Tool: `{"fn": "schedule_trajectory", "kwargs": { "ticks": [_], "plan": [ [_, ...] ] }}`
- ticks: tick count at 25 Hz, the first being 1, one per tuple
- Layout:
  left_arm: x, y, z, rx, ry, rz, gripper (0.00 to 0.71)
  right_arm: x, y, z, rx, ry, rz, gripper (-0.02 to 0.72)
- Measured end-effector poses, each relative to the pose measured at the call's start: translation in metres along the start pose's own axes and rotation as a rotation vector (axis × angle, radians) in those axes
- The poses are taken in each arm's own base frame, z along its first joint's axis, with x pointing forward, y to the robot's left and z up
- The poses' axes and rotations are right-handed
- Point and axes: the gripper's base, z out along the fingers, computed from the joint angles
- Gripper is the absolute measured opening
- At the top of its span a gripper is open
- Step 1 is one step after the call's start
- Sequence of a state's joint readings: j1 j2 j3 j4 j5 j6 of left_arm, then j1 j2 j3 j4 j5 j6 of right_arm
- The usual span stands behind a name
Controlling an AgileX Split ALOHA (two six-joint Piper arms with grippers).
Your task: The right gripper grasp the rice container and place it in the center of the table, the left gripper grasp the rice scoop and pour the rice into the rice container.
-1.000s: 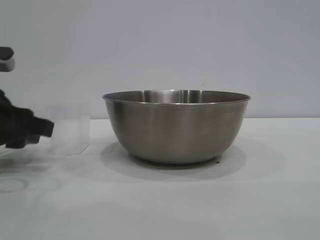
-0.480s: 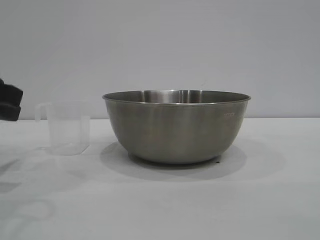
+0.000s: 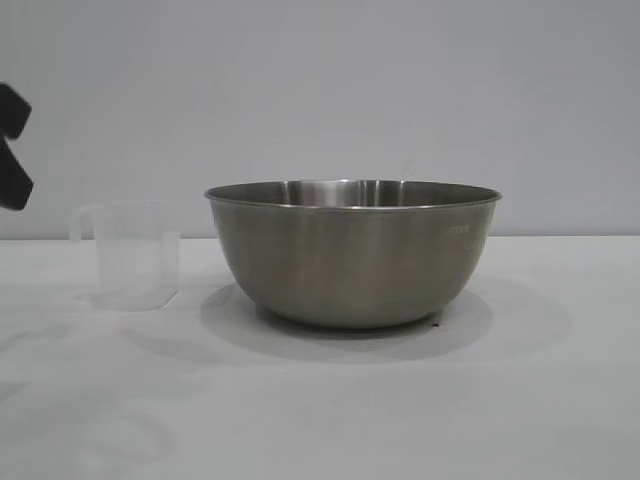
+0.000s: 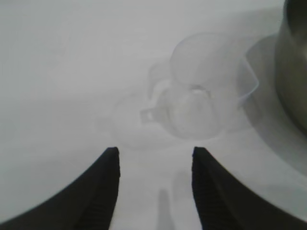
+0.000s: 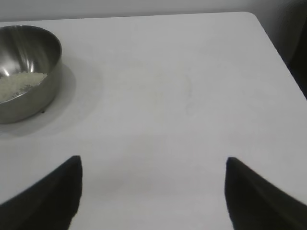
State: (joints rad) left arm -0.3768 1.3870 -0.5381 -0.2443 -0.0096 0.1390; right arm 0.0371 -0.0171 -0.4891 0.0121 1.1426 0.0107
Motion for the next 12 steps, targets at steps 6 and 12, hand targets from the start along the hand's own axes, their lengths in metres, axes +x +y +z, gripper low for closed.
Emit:
{"fn": "schedule_trajectory", "kwargs": {
  "ticks": [6, 12],
  "plan": [
    [-0.03, -0.009, -0.014, 0.054, 0.202, 0.089, 0.391, 0.0, 0.0, 0.0, 0.0, 0.0, 0.0, 0.553],
    [-0.051, -0.014, -0.047, 0.083, 0.343, 0.126, 0.391, 0.0, 0.0, 0.0, 0.0, 0.0, 0.0, 0.553]
  ]
}}
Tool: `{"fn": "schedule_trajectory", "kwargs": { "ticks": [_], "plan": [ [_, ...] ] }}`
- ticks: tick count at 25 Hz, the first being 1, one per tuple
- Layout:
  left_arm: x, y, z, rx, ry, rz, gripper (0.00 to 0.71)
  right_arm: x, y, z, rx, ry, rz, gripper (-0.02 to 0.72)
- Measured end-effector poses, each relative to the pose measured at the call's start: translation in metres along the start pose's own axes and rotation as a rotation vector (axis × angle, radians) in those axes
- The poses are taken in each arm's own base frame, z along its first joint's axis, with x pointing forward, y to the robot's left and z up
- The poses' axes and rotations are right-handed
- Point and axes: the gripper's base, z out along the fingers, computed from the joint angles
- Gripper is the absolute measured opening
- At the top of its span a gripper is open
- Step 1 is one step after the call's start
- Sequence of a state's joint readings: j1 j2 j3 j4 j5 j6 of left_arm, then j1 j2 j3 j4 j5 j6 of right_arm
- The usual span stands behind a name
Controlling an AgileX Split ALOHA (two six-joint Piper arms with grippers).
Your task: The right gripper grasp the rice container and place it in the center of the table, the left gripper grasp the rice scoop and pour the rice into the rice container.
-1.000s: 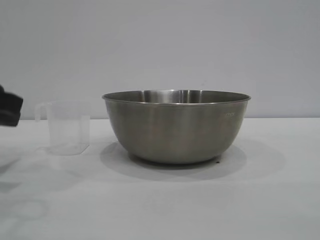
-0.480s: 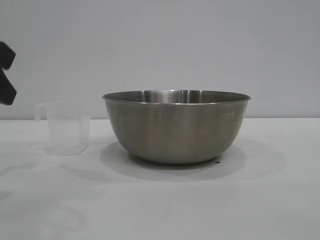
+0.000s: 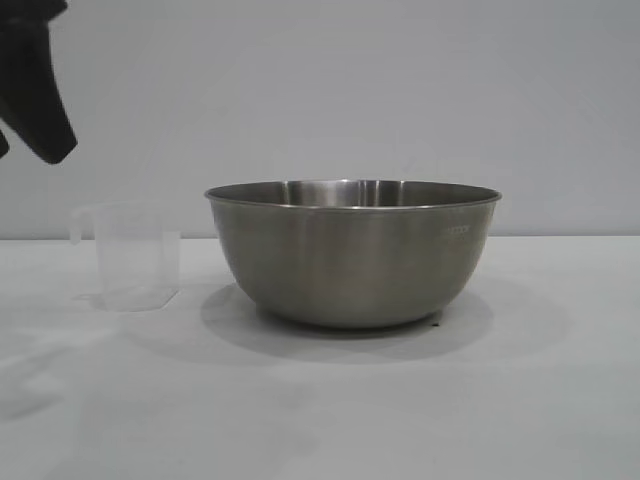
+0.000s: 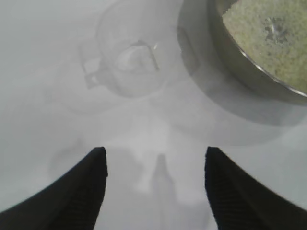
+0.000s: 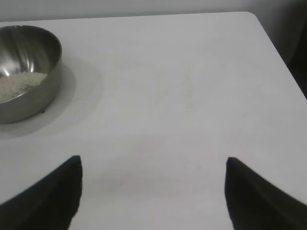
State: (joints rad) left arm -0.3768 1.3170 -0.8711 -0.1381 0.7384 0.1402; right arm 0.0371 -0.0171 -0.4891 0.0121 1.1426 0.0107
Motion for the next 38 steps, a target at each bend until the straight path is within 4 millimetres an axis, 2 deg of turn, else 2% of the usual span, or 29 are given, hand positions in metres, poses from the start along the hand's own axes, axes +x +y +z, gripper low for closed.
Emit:
{"fn": "schedule_trajectory", "kwargs": {
  "ticks": [5, 13, 17, 22, 26, 38],
  "plan": [
    [0.006, -0.006, -0.047, 0.014, -0.001, 0.021, 0.391, 0.0, 0.0, 0.0, 0.0, 0.0, 0.0, 0.553],
    [0.046, -0.011, -0.119, -0.025, -0.108, 0.072, 0.391, 0.0, 0.0, 0.0, 0.0, 0.0, 0.0, 0.553],
    [0.068, -0.013, -0.147, -0.054, -0.194, 0.087, 0.391, 0.0, 0.0, 0.0, 0.0, 0.0, 0.0, 0.553],
    [0.094, -0.016, -0.172, -0.059, -0.261, 0.094, 0.391, 0.0, 0.0, 0.0, 0.0, 0.0, 0.0, 0.553],
    [0.115, -0.018, -0.185, -0.059, -0.274, 0.099, 0.391, 0.0, 0.0, 0.0, 0.0, 0.0, 0.0, 0.553],
    [0.174, -0.021, -0.221, -0.101, -0.521, 0.073, 0.391, 0.0, 0.0, 0.0, 0.0, 0.0, 0.0, 0.553]
  ]
}}
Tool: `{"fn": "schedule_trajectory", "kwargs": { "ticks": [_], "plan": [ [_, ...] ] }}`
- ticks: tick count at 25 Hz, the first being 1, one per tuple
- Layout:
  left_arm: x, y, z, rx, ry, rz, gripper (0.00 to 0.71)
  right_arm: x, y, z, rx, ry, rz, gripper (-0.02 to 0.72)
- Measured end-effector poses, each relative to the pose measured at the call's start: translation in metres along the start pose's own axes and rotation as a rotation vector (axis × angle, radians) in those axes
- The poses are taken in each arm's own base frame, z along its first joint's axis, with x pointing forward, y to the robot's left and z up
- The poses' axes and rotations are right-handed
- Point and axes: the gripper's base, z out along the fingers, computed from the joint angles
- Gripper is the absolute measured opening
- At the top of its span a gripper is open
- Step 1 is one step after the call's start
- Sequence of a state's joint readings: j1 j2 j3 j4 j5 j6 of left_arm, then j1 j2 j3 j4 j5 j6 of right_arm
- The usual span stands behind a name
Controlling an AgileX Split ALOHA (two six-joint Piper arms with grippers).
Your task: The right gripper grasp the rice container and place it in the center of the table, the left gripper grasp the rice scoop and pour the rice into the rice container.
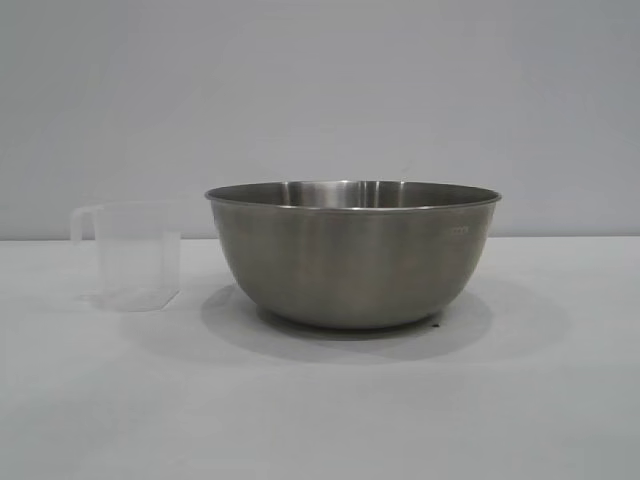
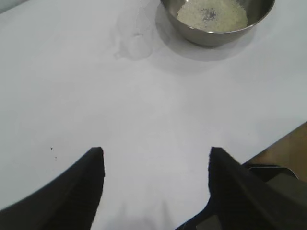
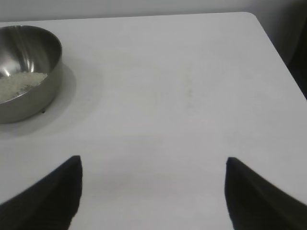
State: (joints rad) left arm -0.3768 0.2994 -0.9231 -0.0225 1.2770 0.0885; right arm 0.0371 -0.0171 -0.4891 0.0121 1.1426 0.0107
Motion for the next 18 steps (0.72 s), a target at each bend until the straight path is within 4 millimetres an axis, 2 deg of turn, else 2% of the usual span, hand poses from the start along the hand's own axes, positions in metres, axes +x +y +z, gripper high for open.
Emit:
{"fn": "schedule_trajectory", "kwargs": {
  "ticks": [3, 7, 11, 14, 18],
  "plan": [
    [0.022, 0.0, 0.002, -0.016, -0.008, -0.019, 0.391, 0.0, 0.0, 0.0, 0.0, 0.0, 0.0, 0.553],
    [0.057, -0.003, 0.02, -0.017, -0.03, -0.03, 0.391, 0.0, 0.0, 0.0, 0.0, 0.0, 0.0, 0.553],
    [0.082, -0.004, 0.039, -0.019, -0.047, -0.032, 0.391, 0.0, 0.0, 0.0, 0.0, 0.0, 0.0, 0.553],
    [0.091, -0.005, 0.052, -0.017, -0.02, -0.041, 0.391, 0.0, 0.0, 0.0, 0.0, 0.0, 0.0, 0.553],
    [0.092, -0.005, 0.055, -0.017, -0.02, -0.057, 0.391, 0.0, 0.0, 0.0, 0.0, 0.0, 0.0, 0.553]
  ]
}}
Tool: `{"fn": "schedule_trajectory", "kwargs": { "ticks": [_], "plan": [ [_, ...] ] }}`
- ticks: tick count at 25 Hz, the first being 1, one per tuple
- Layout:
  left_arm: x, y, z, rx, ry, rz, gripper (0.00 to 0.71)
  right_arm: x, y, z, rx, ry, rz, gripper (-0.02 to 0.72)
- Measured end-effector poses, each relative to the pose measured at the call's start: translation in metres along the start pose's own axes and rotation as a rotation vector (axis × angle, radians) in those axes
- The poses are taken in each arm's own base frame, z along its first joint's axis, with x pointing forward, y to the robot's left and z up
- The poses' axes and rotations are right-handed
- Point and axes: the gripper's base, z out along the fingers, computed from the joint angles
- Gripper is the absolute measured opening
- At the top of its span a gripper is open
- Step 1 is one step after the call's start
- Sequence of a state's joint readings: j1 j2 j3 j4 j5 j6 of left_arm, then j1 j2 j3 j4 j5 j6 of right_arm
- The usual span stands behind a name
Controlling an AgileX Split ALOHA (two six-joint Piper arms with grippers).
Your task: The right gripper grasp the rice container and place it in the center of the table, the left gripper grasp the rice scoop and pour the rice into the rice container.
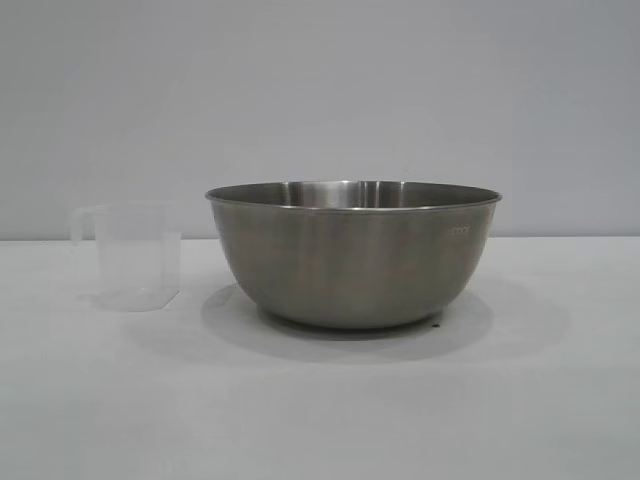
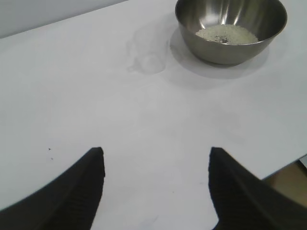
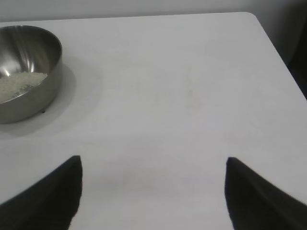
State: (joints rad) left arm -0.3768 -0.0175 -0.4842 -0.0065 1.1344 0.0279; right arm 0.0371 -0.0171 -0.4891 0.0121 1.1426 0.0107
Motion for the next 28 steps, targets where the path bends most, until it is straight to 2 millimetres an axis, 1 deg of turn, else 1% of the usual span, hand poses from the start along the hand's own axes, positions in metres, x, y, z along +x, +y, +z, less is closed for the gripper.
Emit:
{"fn": "schedule_trajectory", "kwargs": {
  "ticks": [19, 22, 28],
  "plan": [
    [-0.0011, 0.0002, 0.0, -0.004, -0.012, -0.005, 0.391, 0.0, 0.0, 0.0, 0.0, 0.0, 0.0, 0.553],
    [-0.0011, -0.0002, 0.0, -0.049, -0.011, -0.031, 0.391, 0.0, 0.0, 0.0, 0.0, 0.0, 0.0, 0.553],
    [-0.0013, -0.0019, 0.0003, -0.227, -0.007, -0.138, 0.391, 0.0, 0.0, 0.0, 0.0, 0.0, 0.0, 0.553]
  ]
}}
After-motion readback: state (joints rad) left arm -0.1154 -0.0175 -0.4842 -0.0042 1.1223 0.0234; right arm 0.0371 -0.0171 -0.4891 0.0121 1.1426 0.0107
